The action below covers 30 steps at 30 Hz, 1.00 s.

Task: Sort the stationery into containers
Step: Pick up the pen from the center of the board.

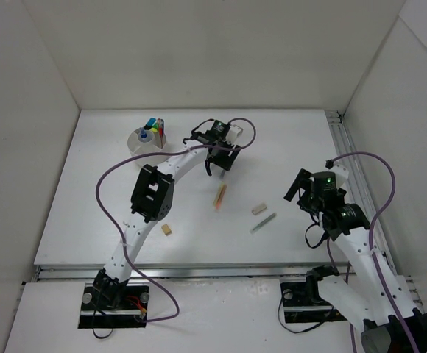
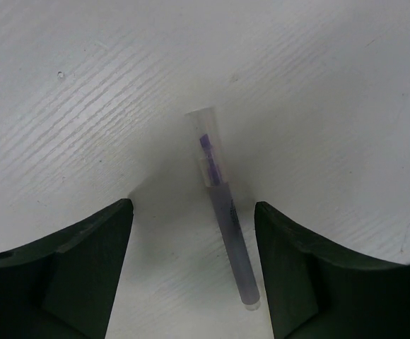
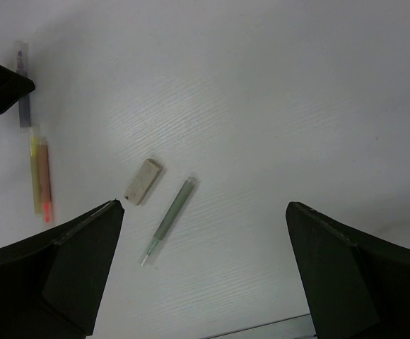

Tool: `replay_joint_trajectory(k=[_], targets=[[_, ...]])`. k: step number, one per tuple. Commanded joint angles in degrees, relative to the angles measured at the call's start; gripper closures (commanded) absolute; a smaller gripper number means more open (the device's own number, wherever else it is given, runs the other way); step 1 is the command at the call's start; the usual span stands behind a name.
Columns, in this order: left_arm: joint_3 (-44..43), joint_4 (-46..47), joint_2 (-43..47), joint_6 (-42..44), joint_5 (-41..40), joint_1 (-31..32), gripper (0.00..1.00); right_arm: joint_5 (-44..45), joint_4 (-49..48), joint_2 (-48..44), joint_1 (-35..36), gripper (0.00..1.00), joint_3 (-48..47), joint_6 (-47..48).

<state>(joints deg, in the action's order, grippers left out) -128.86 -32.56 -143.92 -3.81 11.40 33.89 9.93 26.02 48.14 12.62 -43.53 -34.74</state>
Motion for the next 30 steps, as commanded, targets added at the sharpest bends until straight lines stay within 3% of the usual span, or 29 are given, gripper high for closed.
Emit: replay_joint_trajectory(k=[1,5,12,17,20,30], targets=[[-3.3,-1.6,1.0,-1.5,-4.1,0.9,0.36,-0.2,-0.4,-0.1,-0.7,0.02,0.1,0.8],[-3.6,-3.2,0.0,-1.9,-6.9,1.5,0.65,-0.4,-0.4,-0.9,-0.8,0.02,0.7,0.8],[-2.2,-2.1,1.1,-0.5,-7.4,1.5,1.0,-0.4,-0.4,-3.4,-0.9,0.02,1.7,0.6],[-1.1,0.5,4.8,3.5,-8.7,1.5,1.0,-1.1,-0.4,-5.1,-1.0,0.02,2.2,0.8],[4.5,7.4,11.1,7.1,-5.3,0.3,1.0,-1.8,-0.3,-5.9,-1.1,0.02,2.1,1.4],[39.3,33.9,41.3,8.8,12.3,-9.6,1.0,-1.5,-0.4,-6.4,-1.1,0.02,1.8,2.1]])
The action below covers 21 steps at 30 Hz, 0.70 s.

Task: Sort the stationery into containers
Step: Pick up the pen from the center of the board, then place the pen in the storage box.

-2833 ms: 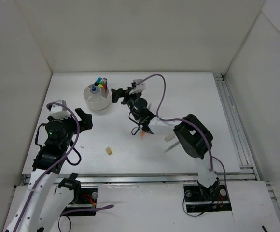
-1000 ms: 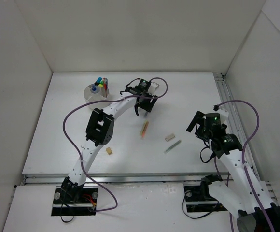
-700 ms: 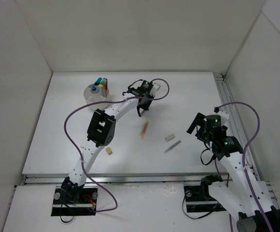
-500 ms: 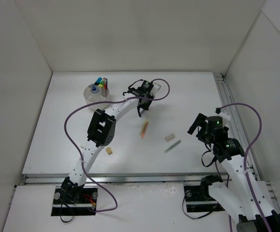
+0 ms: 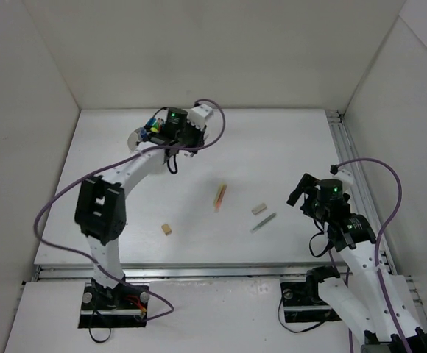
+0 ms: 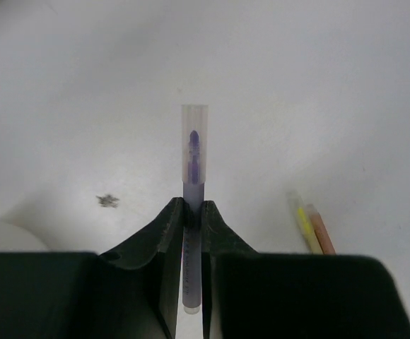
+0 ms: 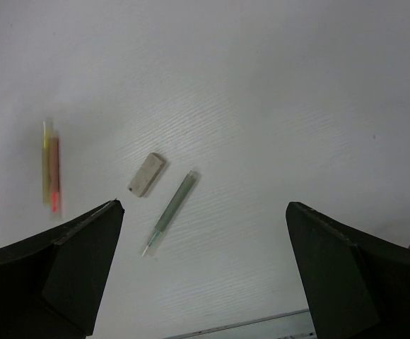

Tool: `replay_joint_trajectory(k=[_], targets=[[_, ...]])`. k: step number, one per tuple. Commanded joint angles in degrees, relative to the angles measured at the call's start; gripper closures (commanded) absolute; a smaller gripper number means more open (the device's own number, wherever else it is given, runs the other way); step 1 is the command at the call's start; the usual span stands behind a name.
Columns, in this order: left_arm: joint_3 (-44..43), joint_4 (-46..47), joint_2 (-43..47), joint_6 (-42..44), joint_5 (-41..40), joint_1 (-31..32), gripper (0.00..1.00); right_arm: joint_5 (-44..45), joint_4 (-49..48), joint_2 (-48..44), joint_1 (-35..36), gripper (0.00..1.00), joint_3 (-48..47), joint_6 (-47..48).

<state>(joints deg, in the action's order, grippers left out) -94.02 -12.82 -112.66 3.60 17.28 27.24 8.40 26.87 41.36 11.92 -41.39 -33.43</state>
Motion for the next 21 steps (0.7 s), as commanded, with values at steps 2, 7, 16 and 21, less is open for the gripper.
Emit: replay_joint_trajectory(k=[2,7,16,21], targets=[[8.7,20.2,13.4,-0.2,9.3,-5.0,1.0,0.3,-1.3,0.7,-0.5,0.02,-0.9,1.0],[24.1,37.3,21.8,-6.3,19.3,-13.6,1.0,0.9,-1.5,1.1,-0.4,0.02,-1.9,2.1],[29.1,54.2,20.6,-12.4,26.0,-22.8,1.0,3.5,-1.4,1.4,-0.5,0.02,-3.6,3.8],[31.2,59.1,19.7,-11.8,24.6,-24.3,1.0,4.4,-1.6,3.9,-0.6,0.02,-5.6,5.5]])
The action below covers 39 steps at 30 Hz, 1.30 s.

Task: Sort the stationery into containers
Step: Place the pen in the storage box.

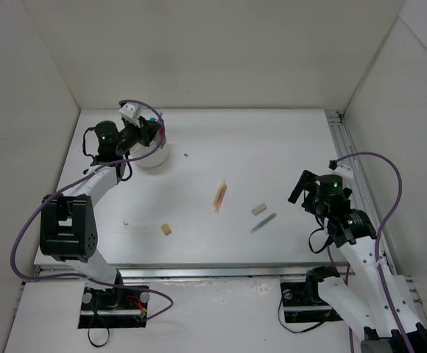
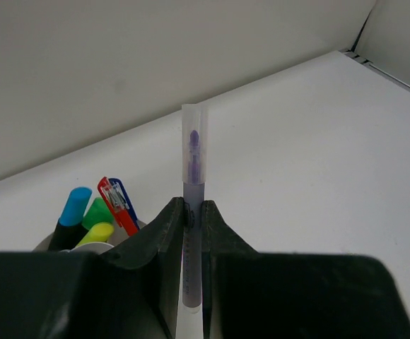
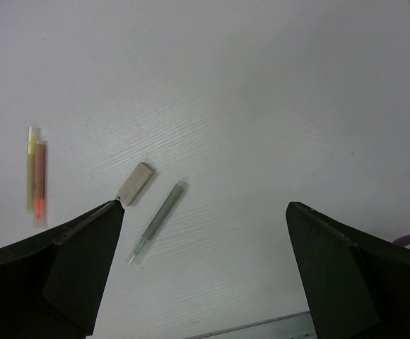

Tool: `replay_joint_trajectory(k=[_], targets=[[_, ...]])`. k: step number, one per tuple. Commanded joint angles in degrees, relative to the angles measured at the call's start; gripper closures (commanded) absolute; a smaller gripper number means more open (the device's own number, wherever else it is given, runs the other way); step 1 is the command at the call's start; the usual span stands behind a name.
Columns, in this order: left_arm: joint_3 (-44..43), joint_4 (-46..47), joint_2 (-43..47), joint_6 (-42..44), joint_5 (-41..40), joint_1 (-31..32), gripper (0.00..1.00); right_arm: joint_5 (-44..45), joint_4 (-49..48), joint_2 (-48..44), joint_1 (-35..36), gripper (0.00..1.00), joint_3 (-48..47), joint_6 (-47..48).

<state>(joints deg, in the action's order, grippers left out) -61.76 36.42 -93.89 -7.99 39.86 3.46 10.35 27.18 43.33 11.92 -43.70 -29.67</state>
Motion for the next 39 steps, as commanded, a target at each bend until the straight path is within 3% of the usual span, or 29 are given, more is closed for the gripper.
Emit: replay_joint_trajectory(k=[1,14,22,30,39], targets=[[-1.4,8.8,0.5,0.5,1.9,-0.5,1.0,2.7,-1.9,2.2,-0.5,0.02,-3.5,1.8],[-6.4,7.3,-8.9,3.9,1.9,-2.2,1.0,4.2,-2.4,5.3,-0.4,0.02,-6.0,3.2],[-5.7,11.8,-11.8,4.6,2.9,-4.4,1.0,4.8,-2.4,5.6,-0.5,0.02,-6.8,3.7],[1.4,27.4,-13.2,0.8,8.0,-6.2,1.0,5.6,-2.7,6.1,-0.5,0.02,-7.1,3.8],[0.9,32.3,-16.1,-3.3,13.1,-7.9,1.0,5.8,-2.8,5.3,-0.6,0.02,-6.7,4.0]])
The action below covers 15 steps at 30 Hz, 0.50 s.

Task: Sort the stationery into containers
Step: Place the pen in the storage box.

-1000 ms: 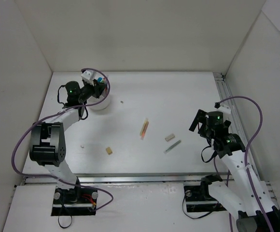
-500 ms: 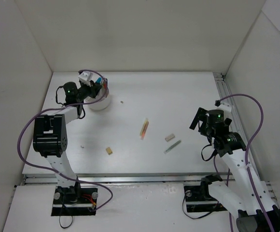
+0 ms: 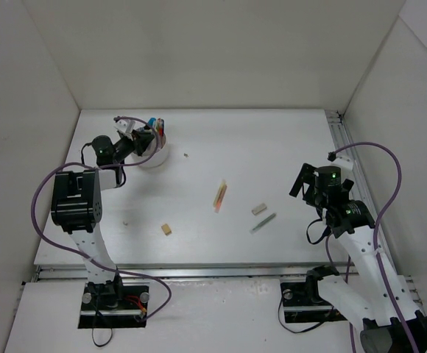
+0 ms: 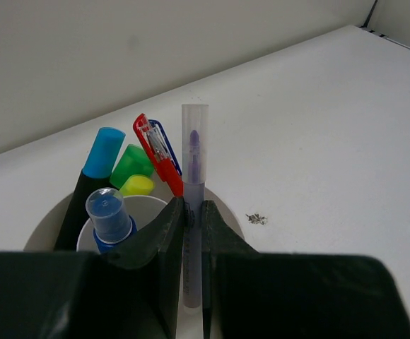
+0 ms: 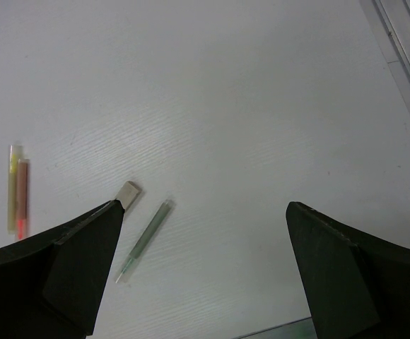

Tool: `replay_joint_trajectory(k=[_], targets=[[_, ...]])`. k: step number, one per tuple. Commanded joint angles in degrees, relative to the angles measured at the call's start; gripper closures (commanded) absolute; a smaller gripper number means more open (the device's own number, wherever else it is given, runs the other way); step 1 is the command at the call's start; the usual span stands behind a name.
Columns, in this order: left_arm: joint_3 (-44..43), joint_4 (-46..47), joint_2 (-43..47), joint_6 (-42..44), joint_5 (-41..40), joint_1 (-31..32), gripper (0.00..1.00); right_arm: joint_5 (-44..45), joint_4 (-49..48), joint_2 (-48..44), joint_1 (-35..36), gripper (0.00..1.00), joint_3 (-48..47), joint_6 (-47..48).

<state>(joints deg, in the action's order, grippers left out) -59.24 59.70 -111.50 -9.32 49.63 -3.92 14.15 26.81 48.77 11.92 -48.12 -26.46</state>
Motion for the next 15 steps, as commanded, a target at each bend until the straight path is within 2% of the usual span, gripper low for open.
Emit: replay_joint_trajectory(k=[1,15], targets=[[-1.5,8.9,1.7,-2.0,3.2,-0.6,1.0,2.0,-2.5,-0.2,-0.6,0.02,-2.3,0.9],[0.7,7.1,4.2,1.0,1.4,-0.6,1.0,2.9,-2.3,-3.0,-0.4,0.02,-1.1,1.4]])
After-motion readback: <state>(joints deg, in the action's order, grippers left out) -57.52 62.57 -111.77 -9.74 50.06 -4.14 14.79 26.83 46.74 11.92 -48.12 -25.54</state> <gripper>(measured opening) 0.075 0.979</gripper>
